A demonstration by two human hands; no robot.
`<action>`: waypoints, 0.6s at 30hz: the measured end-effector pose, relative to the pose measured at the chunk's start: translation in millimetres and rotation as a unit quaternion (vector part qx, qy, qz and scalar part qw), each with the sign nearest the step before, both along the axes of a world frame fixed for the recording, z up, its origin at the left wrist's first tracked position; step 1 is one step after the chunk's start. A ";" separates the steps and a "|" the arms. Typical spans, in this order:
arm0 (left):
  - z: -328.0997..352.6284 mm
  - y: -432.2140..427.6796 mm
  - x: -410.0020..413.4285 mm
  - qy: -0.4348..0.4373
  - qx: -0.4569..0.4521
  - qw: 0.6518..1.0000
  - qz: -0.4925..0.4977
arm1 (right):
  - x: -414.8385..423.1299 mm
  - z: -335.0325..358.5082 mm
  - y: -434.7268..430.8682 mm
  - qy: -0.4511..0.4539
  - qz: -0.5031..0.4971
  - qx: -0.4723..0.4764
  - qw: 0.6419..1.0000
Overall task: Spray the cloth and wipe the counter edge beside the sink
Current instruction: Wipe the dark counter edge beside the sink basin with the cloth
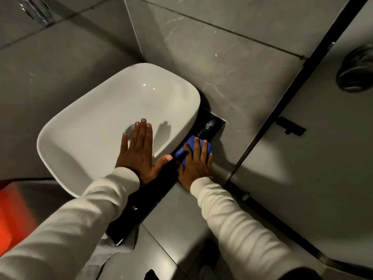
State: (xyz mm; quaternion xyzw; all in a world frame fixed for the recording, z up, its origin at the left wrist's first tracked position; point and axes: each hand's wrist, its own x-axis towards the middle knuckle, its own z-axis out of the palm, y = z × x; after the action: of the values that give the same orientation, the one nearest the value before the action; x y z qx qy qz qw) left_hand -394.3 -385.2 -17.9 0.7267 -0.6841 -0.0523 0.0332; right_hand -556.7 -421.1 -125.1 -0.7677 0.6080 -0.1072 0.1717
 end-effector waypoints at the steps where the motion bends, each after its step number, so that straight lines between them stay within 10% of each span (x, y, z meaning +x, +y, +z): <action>1: 1.3 -4.6 -4.8 -0.001 0.001 1.000 0.003 | -0.3 1.2 4.1 -0.008 0.001 0.005 1.000; 18: -9.0 -68.9 -40.9 -0.005 0.004 0.995 0.096 | -21.6 2.5 -106.2 0.066 0.051 0.055 0.995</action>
State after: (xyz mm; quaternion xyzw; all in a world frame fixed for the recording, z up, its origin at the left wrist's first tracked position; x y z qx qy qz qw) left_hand -435.2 -454.1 -26.9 0.7896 -0.6110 -0.0478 0.0321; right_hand -578.3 -527.2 -122.6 -0.7925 0.5831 -0.0139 0.1781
